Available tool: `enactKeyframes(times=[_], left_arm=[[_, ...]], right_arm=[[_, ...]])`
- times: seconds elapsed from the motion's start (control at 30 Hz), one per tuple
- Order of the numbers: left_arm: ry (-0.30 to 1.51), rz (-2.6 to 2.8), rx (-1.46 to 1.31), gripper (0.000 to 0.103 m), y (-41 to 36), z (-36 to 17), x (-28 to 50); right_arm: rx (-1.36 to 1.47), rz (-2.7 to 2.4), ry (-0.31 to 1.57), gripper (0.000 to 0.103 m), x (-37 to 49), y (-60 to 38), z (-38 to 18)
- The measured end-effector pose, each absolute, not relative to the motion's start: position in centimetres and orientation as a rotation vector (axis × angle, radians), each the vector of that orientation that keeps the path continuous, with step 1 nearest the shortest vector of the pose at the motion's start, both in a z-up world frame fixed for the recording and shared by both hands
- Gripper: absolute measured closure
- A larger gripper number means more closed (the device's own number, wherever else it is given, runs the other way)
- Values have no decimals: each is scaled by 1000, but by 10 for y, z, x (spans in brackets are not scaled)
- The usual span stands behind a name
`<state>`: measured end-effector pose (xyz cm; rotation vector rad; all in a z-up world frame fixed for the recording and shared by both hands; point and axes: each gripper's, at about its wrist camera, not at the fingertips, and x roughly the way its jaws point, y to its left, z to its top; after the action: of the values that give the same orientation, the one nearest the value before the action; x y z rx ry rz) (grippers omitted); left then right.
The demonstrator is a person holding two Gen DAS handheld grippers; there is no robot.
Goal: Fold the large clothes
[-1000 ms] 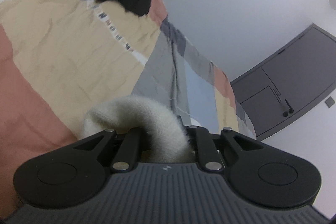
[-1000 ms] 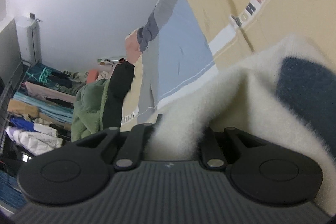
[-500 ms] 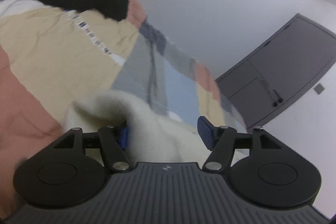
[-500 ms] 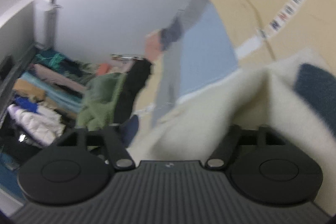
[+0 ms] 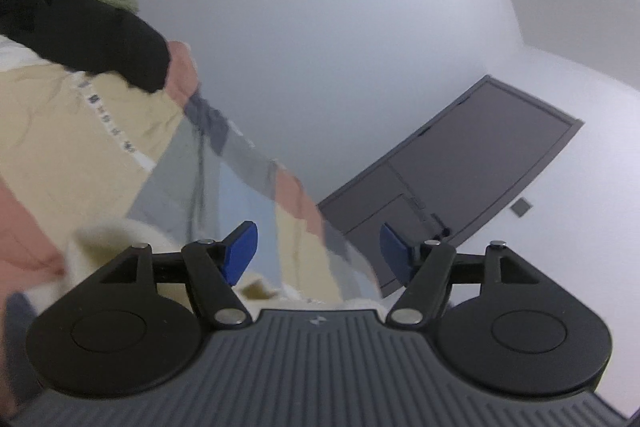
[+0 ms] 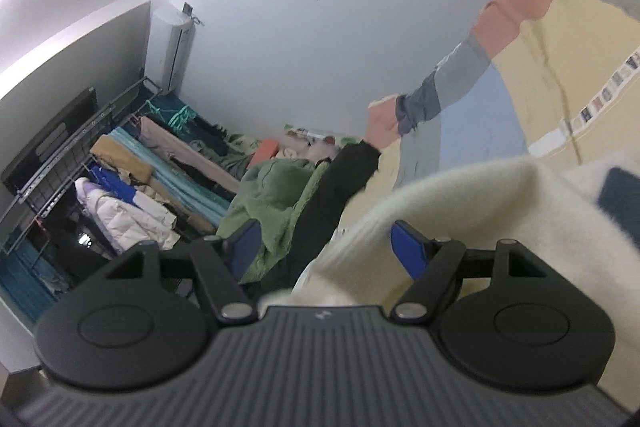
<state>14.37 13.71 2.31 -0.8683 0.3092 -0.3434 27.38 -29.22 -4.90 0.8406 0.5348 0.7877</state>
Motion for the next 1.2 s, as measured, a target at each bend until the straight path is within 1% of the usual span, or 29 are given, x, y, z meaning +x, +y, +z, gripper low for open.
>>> enactKeyframes(times=[0.17, 0.33, 0.4, 0.5, 0.53, 0.57, 0.63, 0.67, 0.77, 0.9, 1.07, 1.2], left_arm=[[294, -363, -886, 30, 140, 23, 132], [281, -349, -865, 30, 141, 29, 123], [298, -332, -859, 30, 140, 28, 122], [379, -281, -786, 30, 131, 25, 118], [405, -257, -745, 30, 126, 24, 117], [436, -237, -708, 30, 121, 22, 117], [506, -211, -660, 31, 113, 16, 118], [537, -205, -644, 31, 110, 13, 119], [587, -167, -585, 32, 102, 7, 116], [596, -196, -508, 32, 91, 8, 109], [661, -192, -441, 32, 79, -1, 117], [667, -179, -408, 32, 79, -4, 122]], right_arm=[[826, 774, 500, 29, 265, -299, -47], [737, 788, 550, 29, 261, -284, -52], [682, 797, 580, 29, 259, -272, -56], [557, 801, 628, 30, 255, -249, -64], [513, 799, 636, 32, 253, -241, -67], [465, 795, 647, 38, 251, -232, -70], [399, 788, 667, 42, 249, -221, -76], [361, 786, 678, 46, 248, -213, -79], [244, 760, 698, 53, 246, -195, -87], [175, 738, 701, 56, 253, -179, -97], [170, 689, 686, 58, 277, -165, -102], [225, 631, 670, 58, 298, -172, -99]])
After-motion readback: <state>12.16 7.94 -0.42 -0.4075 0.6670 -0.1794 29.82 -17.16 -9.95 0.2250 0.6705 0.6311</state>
